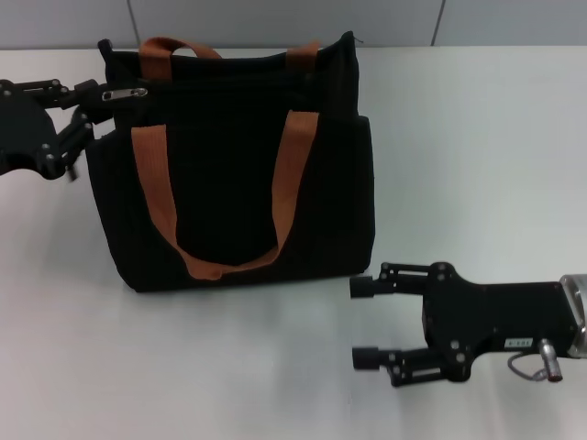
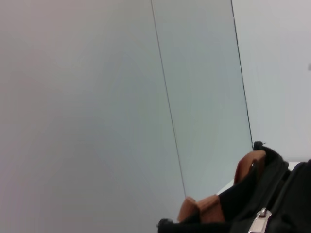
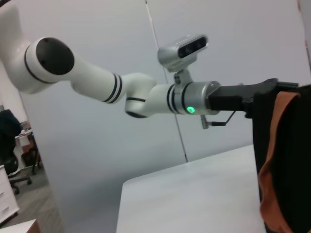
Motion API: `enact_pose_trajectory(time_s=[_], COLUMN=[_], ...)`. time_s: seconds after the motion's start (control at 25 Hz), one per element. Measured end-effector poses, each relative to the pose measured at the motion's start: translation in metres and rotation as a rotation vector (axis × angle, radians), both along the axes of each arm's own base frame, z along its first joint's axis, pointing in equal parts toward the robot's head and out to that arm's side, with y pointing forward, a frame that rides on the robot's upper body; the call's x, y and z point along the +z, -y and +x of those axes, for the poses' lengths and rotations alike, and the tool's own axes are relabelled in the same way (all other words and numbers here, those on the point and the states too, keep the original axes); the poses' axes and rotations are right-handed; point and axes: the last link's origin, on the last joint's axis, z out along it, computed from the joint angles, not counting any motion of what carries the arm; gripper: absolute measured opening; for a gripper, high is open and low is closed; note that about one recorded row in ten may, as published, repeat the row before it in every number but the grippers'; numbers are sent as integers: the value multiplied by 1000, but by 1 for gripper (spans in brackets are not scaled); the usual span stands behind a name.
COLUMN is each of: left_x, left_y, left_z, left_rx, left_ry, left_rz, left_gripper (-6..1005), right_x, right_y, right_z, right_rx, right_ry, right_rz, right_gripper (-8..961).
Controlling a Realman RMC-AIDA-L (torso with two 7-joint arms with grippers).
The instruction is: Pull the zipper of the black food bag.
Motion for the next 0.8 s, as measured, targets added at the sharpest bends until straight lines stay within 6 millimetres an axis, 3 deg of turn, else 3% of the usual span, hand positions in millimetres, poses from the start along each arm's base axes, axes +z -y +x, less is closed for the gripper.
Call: enact_pose_trajectory(time_s=[0.12,0.36,0.64,0.8], left_x=[0,-3,-6,-9], left_y=[1,2,7,8], left_z=[1,5,9,10], left_rx=[-7,-17,-54,-60], left_ry=[6,34,64,70], left_rz=[-3,4,52,60], left_gripper=[205,30,27,26], right_x=[2,18,32,37], right_y=[-3,-9,-28,-54], right_z=[-1,-10,-30,-59], right_rx=[-37,-133,-233,-268], right_ry=[-37,-237,-388,-400], right_rz=[16,103,48,-91], right_gripper=[796,797,797,797])
